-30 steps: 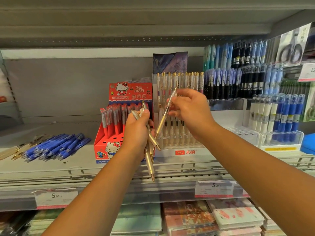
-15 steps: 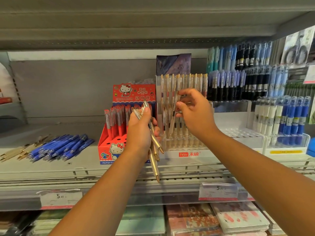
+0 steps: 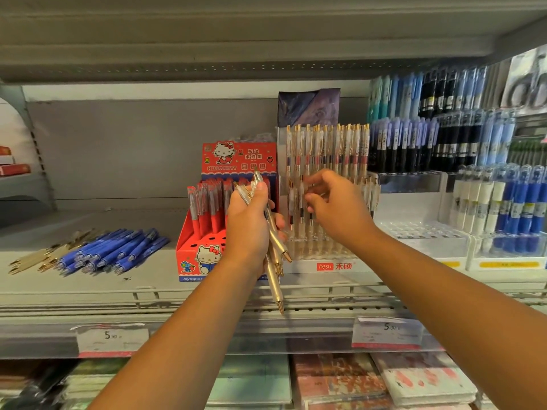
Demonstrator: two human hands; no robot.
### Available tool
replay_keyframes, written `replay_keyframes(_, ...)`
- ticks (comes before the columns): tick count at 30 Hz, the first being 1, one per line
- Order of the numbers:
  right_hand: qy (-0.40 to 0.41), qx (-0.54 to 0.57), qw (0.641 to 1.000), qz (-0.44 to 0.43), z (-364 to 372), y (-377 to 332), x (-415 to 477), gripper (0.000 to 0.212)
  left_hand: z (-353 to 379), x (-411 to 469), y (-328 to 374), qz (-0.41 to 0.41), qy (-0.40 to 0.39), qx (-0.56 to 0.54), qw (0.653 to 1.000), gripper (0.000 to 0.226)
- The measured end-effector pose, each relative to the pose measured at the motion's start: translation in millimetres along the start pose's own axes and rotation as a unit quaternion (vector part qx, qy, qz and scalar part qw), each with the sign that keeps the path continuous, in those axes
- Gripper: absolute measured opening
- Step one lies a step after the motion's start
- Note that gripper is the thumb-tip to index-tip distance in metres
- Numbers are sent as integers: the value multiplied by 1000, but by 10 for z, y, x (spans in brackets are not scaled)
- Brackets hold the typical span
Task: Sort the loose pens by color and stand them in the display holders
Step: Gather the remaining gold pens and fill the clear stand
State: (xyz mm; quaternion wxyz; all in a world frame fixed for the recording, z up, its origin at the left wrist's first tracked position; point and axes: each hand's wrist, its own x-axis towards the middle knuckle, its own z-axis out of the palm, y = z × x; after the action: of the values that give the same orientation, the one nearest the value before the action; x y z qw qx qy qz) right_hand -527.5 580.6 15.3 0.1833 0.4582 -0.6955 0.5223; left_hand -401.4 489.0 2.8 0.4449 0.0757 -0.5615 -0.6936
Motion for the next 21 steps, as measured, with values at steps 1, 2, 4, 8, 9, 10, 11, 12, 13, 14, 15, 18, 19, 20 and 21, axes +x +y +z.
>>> replay_keyframes(1, -2, -13, 1000, 0, -1, 0, 6, 21, 1, -2, 0, -2, 0, 1, 1000, 21)
replay_keyframes(2, -8, -26, 1000, 1, -3, 3, 12, 20, 5, -4, 1, -3, 0, -2, 1000, 20)
replay_keyframes(4, -30, -45, 998, 10, 6, 15, 10, 19, 7, -5, 1, -2, -2, -4, 1000, 18)
replay_keyframes(8, -19, -50, 999, 5, 10, 40, -31, 19, 2, -12, 0, 1, -6, 5, 1000, 19)
replay_keyframes(9, -13, -49, 999, 4, 7, 41, -48, 19, 1, -13, 1, 2, -7, 8, 1000, 19)
replay_keyframes(10, -9, -50, 999, 3, 2, 42, -63, 19, 2, -16, 3, 4, -7, 10, 1000, 19)
replay_keyframes(11, -5, -57, 998, 1, 1, 38, -78, 20, 4, -19, 4, 5, -9, 12, 1000, 18)
replay_keyframes(12, 2, -69, 998, -4, 4, 31, -92, 24, 7, -22, 2, 4, -12, 12, 1000, 17)
replay_keyframes(13, 16, -77, 997, -10, 10, 15, -107, 27, 11, -25, -2, 1, -18, 12, 1000, 16)
replay_keyframes(14, 34, -73, 997, -16, 16, -12, -125, 30, 13, -30, -5, -2, -26, 13, 1000, 16)
replay_keyframes(15, 52, -51, 997, -25, 18, -46, -143, 32, 16, -32, -7, -7, -34, 15, 999, 15)
replay_keyframes(18, 33, 59, 996, -49, 17, -126, -195, 29, 14, -39, -8, -17, -63, 24, 998, 18)
replay_keyframes(19, 2, 98, 994, -42, 13, -147, -215, 27, 15, -45, -8, -22, -76, 28, 996, 18)
replay_keyframes(20, -27, 133, 990, -31, 7, -161, -225, 27, 18, -53, -7, -27, -90, 33, 995, 19)
replay_keyframes(21, -47, 159, 986, -19, -1, -169, -226, 28, 22, -63, -8, -32, -104, 40, 993, 21)
